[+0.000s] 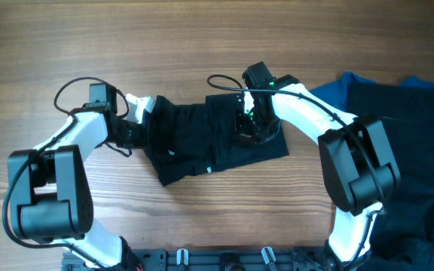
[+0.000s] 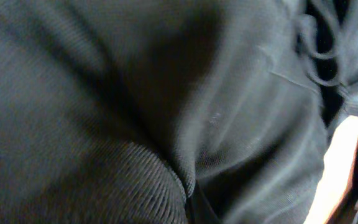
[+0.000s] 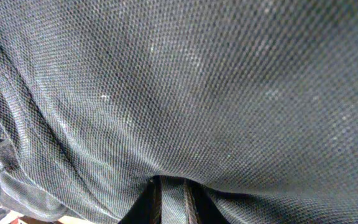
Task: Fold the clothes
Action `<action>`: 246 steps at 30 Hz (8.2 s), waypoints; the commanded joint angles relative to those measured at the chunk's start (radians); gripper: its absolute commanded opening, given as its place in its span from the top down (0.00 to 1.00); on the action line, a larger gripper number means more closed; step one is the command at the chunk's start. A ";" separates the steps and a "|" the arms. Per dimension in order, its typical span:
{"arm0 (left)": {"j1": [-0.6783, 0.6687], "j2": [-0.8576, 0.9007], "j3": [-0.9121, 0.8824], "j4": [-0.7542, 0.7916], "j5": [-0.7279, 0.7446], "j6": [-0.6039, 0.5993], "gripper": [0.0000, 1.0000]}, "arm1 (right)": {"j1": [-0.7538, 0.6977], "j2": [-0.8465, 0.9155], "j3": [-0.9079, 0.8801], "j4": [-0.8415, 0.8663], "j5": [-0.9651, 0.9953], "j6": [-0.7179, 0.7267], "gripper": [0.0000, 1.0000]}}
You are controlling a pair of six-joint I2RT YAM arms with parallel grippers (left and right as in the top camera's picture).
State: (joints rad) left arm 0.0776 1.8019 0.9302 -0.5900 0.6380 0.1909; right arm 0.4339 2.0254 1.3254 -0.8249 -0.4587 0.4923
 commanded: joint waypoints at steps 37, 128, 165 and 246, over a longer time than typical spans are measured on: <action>-0.365 -0.169 0.410 -0.236 -0.412 -0.389 0.53 | -0.098 -0.053 0.002 -0.093 0.036 -0.142 0.83; -0.213 0.175 0.402 -0.322 -0.480 -0.299 0.48 | 0.127 -0.196 -0.205 0.420 0.000 0.048 0.96; -0.173 0.076 0.116 -0.218 -0.343 -0.303 0.52 | 0.128 -0.207 -0.173 0.300 0.044 -0.033 0.96; -0.054 0.265 0.301 -0.147 0.061 -0.234 0.00 | 0.055 0.147 0.040 0.368 -0.155 0.139 0.94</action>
State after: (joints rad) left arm 0.0597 2.0418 1.3102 -0.8154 0.6891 -0.0776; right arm 0.4858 2.1235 1.3659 -0.4446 -0.6323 0.6098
